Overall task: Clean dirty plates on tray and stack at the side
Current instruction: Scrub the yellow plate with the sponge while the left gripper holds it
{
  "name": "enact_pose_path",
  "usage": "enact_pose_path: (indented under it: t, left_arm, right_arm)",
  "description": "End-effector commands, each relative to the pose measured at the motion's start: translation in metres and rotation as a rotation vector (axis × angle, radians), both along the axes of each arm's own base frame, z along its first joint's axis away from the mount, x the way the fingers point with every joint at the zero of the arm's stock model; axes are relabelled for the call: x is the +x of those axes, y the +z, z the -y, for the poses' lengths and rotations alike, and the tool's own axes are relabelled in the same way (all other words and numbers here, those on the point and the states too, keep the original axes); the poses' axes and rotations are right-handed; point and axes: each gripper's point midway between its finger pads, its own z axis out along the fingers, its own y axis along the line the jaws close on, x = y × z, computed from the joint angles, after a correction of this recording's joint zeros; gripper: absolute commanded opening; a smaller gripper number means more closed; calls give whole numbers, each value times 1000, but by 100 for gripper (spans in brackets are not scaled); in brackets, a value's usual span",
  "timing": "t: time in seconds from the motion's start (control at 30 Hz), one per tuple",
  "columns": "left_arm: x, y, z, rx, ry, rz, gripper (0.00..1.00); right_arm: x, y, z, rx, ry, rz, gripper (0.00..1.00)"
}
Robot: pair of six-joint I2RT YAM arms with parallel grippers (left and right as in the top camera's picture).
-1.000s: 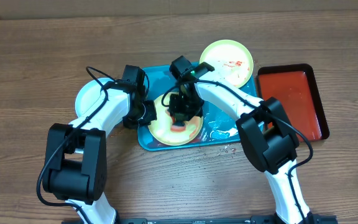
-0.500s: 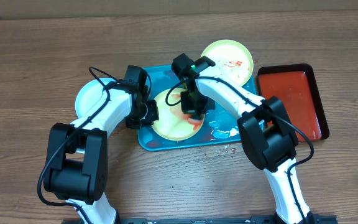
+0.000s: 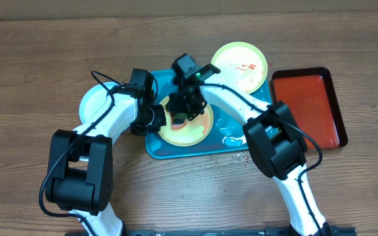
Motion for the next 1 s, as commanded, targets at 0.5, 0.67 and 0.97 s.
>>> enact_pose_path:
  t: [0.5,0.67,0.97]
  left_arm:
    - [-2,-4,1,6,-1,-23,4]
    - [-3,-4,1,6,-1,-27,4]
    - [-4,-4,1,8,-1,-34,4]
  right_arm:
    - [-11,-17,129,-479,-78,-104,4]
    - [9,-14,148,-563,-103,-14,4]
    - [51,-17,98,-420,-116,200,4]
